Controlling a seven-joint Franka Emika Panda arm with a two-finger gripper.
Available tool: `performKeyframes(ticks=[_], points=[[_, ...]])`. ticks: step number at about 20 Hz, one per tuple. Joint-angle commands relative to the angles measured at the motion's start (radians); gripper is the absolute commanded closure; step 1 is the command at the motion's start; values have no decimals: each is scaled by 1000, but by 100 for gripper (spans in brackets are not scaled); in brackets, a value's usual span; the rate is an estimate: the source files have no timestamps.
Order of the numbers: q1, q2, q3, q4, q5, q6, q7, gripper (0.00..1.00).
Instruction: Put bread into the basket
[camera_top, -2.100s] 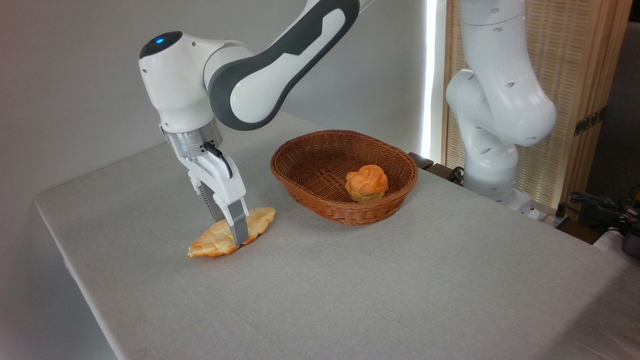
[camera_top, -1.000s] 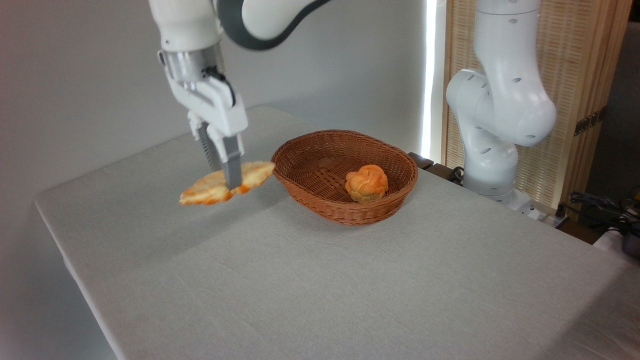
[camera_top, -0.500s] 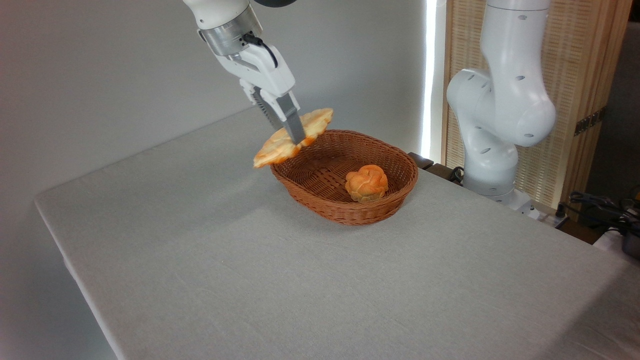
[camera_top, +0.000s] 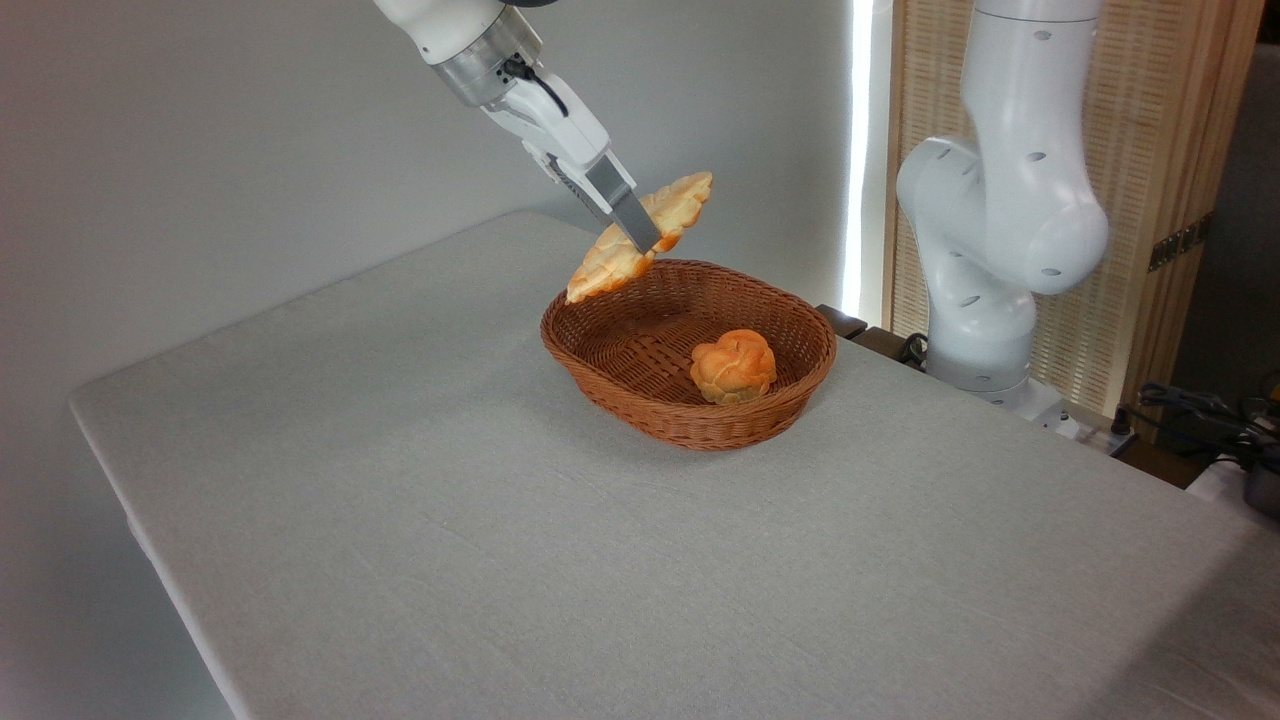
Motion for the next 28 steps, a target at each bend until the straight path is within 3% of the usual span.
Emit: performKeyframes(ticks=[1,7,10,14,16,21,24,28], points=[[-19,-4,6,-15,-15,-19,-11,0],[-34,0,7,-17,-14,-8,-10,0],[-24,-4,24,-6,-6,79,-8,0],[-22,-4,125,36,5,220,2,0],[-22,-4,181,43,46,314,2,0],[-20,41,297,42,78,595,2,0],[-20,63,360,42,78,665,5,0],[-20,69,409,40,68,672,73,0]])
